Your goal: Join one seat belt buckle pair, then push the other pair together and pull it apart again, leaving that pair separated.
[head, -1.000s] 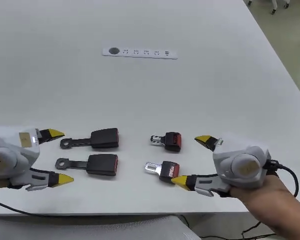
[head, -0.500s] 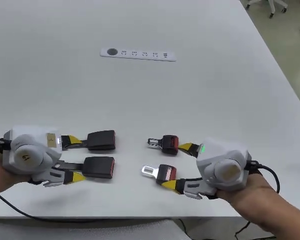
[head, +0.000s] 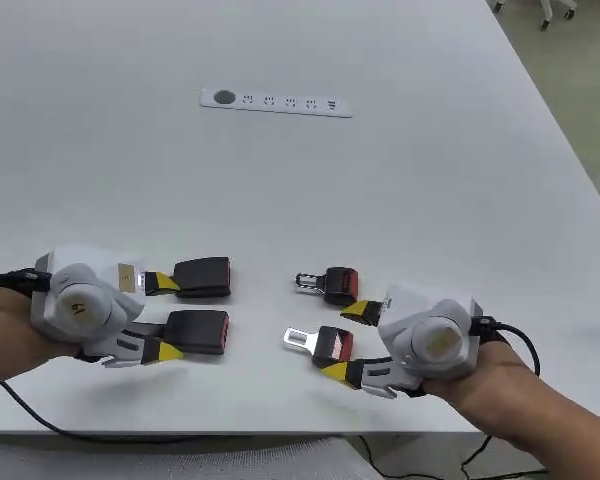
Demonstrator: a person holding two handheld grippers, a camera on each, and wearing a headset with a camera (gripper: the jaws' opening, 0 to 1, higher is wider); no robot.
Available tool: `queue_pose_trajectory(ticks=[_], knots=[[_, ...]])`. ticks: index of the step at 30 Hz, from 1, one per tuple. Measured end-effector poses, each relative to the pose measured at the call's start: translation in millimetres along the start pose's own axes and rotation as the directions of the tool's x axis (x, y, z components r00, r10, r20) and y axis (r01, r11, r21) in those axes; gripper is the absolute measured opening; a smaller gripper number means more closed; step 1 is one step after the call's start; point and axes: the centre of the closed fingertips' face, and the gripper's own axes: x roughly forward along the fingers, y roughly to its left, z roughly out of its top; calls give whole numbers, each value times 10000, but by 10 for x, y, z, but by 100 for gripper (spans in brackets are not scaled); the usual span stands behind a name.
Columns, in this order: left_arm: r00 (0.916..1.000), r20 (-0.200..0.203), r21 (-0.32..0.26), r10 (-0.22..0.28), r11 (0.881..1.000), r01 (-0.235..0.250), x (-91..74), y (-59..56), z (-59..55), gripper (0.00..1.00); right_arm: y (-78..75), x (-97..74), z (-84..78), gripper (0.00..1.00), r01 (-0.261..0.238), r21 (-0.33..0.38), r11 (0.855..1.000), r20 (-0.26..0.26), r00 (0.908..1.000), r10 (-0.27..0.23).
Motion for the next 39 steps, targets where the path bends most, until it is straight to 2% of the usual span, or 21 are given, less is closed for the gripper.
queue_pose_trajectory(ticks=[5,8,18,19,20,22,24,31,35,37,39], knots=[[9998,44,-78,-171,9998,172,39,-36,19,51,-38,46,-51,41,-27,262,9997,-49,10000,28],[9995,-144,119,-279,9995,280,83,-57,4,48,-22,49,-62,38,-12,336,9994,-151,9999,17],[9991,-274,35,-337,9994,338,153,-23,-38,41,-55,123,-149,35,-225,344,9992,-419,9988,239],[9988,-326,103,-354,9993,358,160,-27,-35,40,-53,124,-151,35,-315,614,9976,-409,9986,341],[9986,-371,158,-380,9991,386,169,-33,-35,40,-65,132,-157,34,-343,583,9977,-423,9984,368],[9965,-753,548,-367,9977,409,184,-42,-89,39,-50,155,-188,33,-479,469,9977,-541,9973,505],[9958,-821,538,-407,9975,452,185,-71,-74,36,-61,172,-194,33,-526,413,9978,-566,9969,549],[9966,-697,541,-441,9974,480,202,-57,-86,34,-75,180,-199,33,-903,-124,9958,-793,9929,890],[9958,-749,760,-531,9954,588,204,-65,-77,34,-85,189,-205,33,-1169,-513,9918,-957,9891,1117],[9950,-841,1110,-544,9918,636,199,-65,-79,34,-91,201,-213,33,-1435,-511,9883,-907,9862,1385],[9944,-882,1208,-577,9903,682,202,-78,-67,34,-105,212,-232,33,-1630,-536,9852,-914,9832,1577]])
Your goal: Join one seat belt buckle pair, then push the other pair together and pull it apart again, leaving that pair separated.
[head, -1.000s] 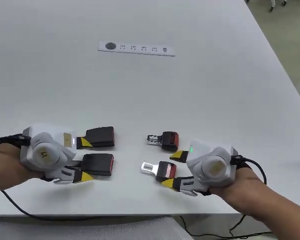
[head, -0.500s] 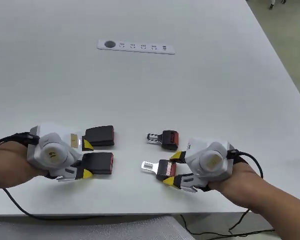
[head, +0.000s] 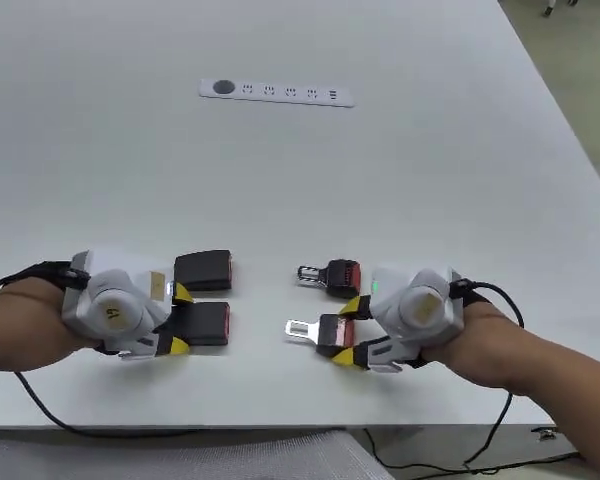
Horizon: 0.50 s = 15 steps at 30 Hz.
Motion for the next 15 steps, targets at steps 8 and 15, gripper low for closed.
queue_pose_trajectory(ticks=[8,15], knots=[[9999,39,-28,-126,9999,126,8,2,-8,34,24,3,10,33,-393,-459,9982,-165,9991,385],[9997,126,-149,-198,9997,199,13,5,-7,34,18,35,49,33,-128,-227,9997,-274,9996,121]])
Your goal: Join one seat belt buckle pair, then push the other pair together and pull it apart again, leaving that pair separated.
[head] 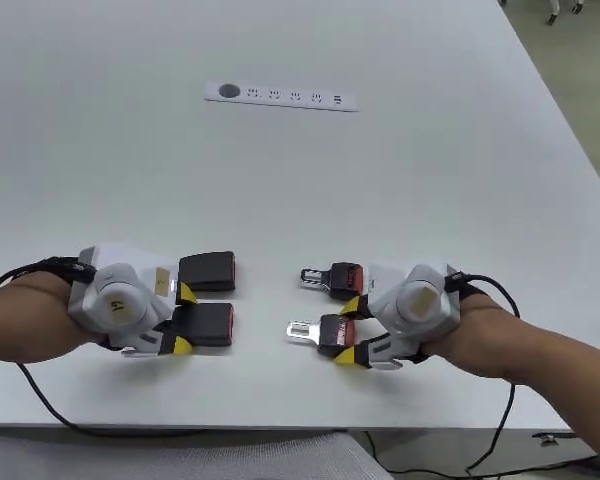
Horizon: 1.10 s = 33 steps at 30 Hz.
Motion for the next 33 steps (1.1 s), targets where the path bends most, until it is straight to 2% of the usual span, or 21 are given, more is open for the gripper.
queue_pose_trajectory(ticks=[3,7,14,21,28,33], knots=[[10000,-19,41,-25,10000,25,2,-7,3,34,-25,41,49,33,66,-107,9999,-25,10000,-66],[10000,-22,32,-53,10000,53,4,-9,8,34,29,103,149,33,82,-219,9997,-3,10000,-82],[10000,2,-22,-82,10000,82,9,-10,8,34,69,245,344,33,-68,-406,9992,208,9998,77],[9999,-12,6,-116,9999,116,9,-17,7,34,73,341,484,33,-160,-437,9989,208,9996,169],[9998,6,26,-181,9998,181,15,-16,-2,34,55,415,581,33,-197,-643,9977,170,9996,209],[9999,100,98,-124,9999,123,6,-22,-3,34,55,407,594,33,-222,-785,9967,171,9996,236]])
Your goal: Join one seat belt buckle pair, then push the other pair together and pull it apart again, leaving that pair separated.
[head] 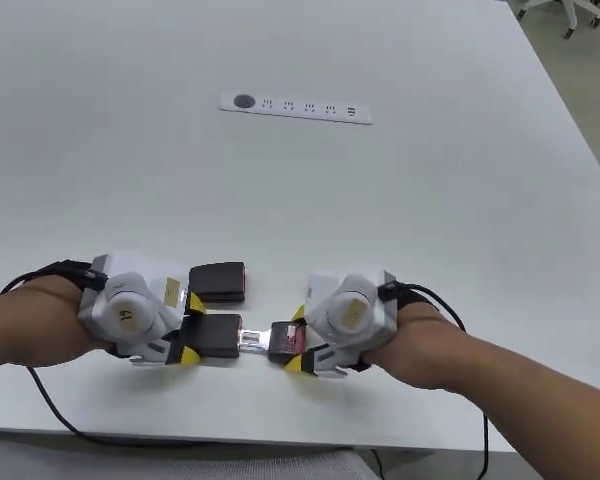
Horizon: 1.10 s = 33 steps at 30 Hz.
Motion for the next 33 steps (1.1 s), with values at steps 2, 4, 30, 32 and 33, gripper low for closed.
queue_pose_trajectory(ticks=[2,4,30,32,33], knots=[[10000,58,39,2,10000,-3,-2,2,8,34,-4,9,15,32,-20,-29,10000,21,10000,20],[10000,82,22,-8,10000,8,-3,4,6,33,-10,28,44,32,-46,-95,9999,59,10000,46],[9999,116,-179,16,9998,-14,-3,26,-43,32,-44,94,138,31,-244,-259,9994,-13,9997,244],[9999,146,-133,-21,9999,23,1,24,-38,32,-45,96,142,31,-274,-270,9993,-82,9996,272],[9999,139,-151,-51,9999,53,1,20,-31,32,-47,96,140,30,-327,-291,9990,-130,9994,323]])
